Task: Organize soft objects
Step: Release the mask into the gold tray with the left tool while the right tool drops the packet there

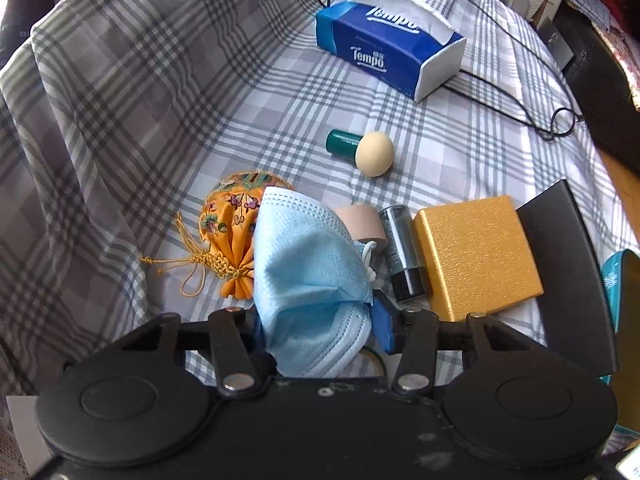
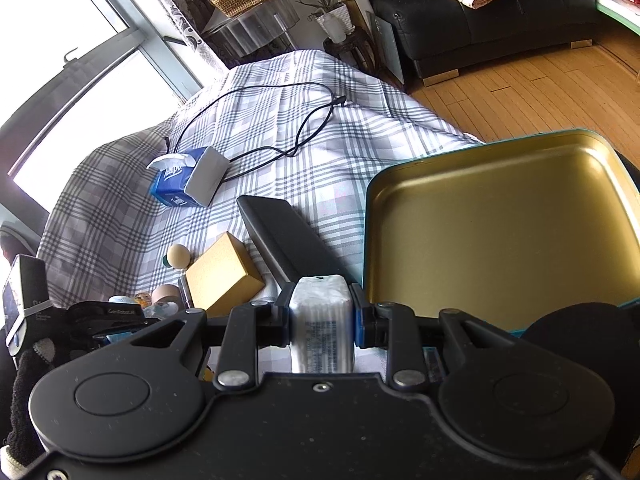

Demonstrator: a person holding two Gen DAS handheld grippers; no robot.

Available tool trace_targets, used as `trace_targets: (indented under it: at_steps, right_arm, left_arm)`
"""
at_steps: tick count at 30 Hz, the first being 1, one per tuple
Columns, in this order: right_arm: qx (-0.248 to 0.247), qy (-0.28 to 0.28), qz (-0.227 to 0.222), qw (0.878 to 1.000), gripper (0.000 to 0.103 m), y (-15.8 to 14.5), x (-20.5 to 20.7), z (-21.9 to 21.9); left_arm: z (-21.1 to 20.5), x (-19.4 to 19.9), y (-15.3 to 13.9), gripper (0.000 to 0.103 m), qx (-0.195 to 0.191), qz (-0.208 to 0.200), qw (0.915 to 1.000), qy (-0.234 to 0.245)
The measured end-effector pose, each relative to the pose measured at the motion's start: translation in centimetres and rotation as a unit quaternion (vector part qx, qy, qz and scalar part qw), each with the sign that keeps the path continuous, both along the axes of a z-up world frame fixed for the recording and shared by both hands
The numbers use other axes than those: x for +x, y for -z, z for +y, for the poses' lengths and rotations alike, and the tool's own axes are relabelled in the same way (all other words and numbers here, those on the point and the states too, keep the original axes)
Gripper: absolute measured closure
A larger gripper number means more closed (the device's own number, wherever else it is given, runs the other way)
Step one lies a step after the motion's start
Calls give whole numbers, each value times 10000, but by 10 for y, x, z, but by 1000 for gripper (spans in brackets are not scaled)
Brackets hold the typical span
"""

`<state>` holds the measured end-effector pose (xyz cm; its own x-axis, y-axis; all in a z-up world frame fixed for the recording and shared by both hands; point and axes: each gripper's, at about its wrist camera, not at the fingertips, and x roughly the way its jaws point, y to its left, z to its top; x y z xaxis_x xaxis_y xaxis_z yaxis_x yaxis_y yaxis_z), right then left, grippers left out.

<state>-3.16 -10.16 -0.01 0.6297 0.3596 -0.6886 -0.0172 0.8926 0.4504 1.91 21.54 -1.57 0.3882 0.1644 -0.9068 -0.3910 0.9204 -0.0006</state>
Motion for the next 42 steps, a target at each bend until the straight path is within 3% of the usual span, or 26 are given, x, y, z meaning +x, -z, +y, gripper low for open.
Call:
trace_targets:
  at_steps: [5,10,16,22,25,27,30,42]
  right_arm:
    - [40,303,-78,9995,74,-4,4,-22]
    - [0,846,-39,9964,74,-4,10,-55]
    - [-228,1615,97,9866,74,-1,15,-93]
    - [-362,1967,191,9796,74,5,22,-117]
    - [-453,2062,174,9773,74,7,25,-122]
    - [-510,2087,160,9765,67,8,27,-124]
    - [-589,2154,112,9747,55,8,28,-128]
    - [-519,2210,198,9737,52,13,23,-132]
  left_arm:
    - [-25,-4,-36,57,-54,-328,9988,364]
    - [-80,1,-63,57,-279,-557,9918,1112]
    - [-171,15,-68,56,-633,-489,9736,2138]
    - [-247,31,-47,55,-706,-182,9549,2878]
    - [-270,40,-36,51,-708,-60,9506,3021]
    - [-279,40,-33,37,-647,-44,9490,3087]
    - [-286,41,-30,25,-535,-80,9477,3144]
    - [-271,38,-26,18,-501,-28,9524,3007]
